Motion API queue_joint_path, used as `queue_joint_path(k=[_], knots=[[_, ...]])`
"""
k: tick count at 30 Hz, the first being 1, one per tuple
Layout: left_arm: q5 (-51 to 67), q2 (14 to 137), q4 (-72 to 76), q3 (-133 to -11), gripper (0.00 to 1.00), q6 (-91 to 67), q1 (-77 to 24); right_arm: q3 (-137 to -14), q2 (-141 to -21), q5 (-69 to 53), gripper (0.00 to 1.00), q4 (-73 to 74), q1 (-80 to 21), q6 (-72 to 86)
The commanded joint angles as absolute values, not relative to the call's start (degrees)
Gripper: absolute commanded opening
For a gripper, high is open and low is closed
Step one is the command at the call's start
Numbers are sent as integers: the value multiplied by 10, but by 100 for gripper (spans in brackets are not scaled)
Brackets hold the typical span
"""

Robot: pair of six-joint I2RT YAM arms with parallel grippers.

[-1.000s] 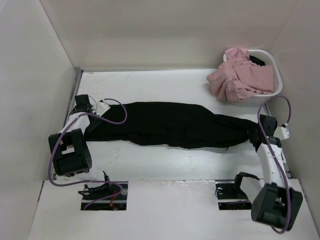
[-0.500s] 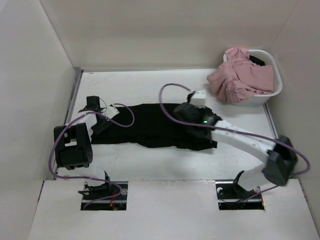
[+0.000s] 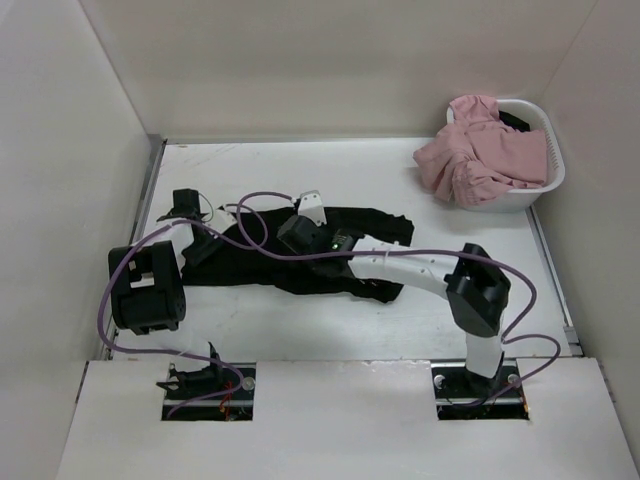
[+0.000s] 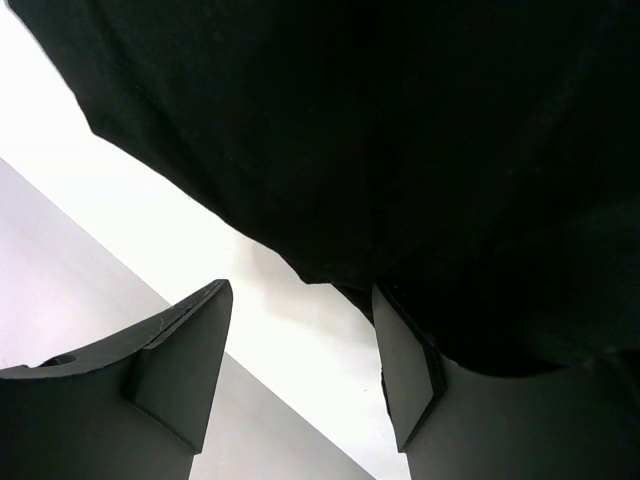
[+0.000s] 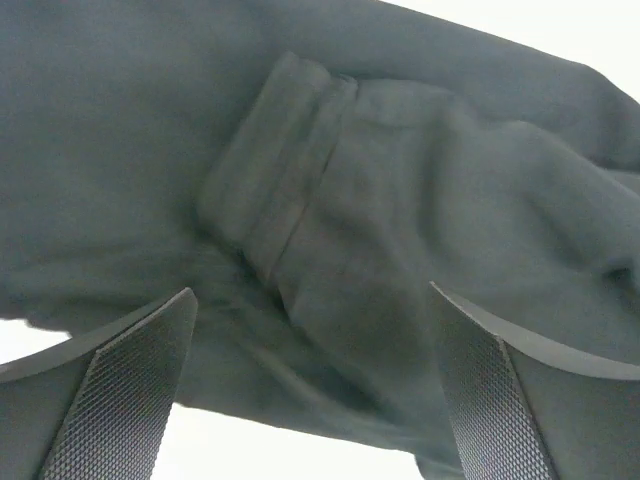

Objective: Fold and stack the trousers
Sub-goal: Fold the trousers

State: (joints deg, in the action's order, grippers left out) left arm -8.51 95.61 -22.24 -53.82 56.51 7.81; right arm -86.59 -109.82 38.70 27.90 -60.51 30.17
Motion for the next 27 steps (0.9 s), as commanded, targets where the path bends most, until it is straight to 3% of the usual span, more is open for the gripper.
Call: queue_joint_path(k=[1,7,12,16,20,25,27], knots=[[-51,985,-231,-538,57,548,83,-875,-1007,264,100,200,-624,278],[-53,978,-234,-549,58,555,92,-796,-787,215,100,175,-609,348],[-51,957,-241,-565,58,548,91,-566,-652,190,100,297,-414,545],[-29,898,-254,-605,60,531,69,-374,-564,100,100,175,-300,577],[-15,870,-301,-689,61,495,16,-260,-578,0,100,-14,-269,571],[17,848,-357,-755,61,435,-122,-205,-636,-1,100,-127,-266,598],[42,842,-365,-752,62,408,-201,-201,-670,-9,89,-139,-256,599]])
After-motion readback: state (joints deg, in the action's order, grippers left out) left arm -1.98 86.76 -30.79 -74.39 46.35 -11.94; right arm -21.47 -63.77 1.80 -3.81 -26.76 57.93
